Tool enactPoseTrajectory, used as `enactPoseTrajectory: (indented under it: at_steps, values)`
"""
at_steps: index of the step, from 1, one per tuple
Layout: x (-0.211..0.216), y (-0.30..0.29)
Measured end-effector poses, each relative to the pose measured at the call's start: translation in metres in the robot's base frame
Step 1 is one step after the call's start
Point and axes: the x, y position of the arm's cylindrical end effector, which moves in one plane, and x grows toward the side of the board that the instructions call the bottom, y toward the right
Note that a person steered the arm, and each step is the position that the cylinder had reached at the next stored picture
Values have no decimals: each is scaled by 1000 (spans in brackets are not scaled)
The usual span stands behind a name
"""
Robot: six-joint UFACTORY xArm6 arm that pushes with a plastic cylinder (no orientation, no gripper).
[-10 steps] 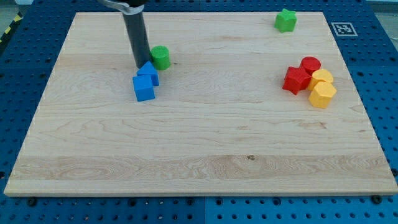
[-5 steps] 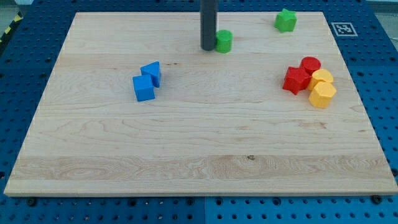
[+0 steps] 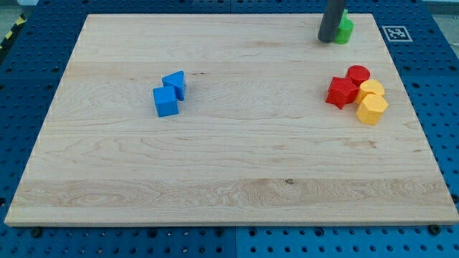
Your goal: Slide the green circle into the green star
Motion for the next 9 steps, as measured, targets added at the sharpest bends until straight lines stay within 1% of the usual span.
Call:
enactPoseTrajectory:
  at_steps: [4,5,6,7,9]
  values:
    - [-8,11]
    - [-8,-10]
    - [-23,-54]
    - [-33,-61]
    - [-26,-62]
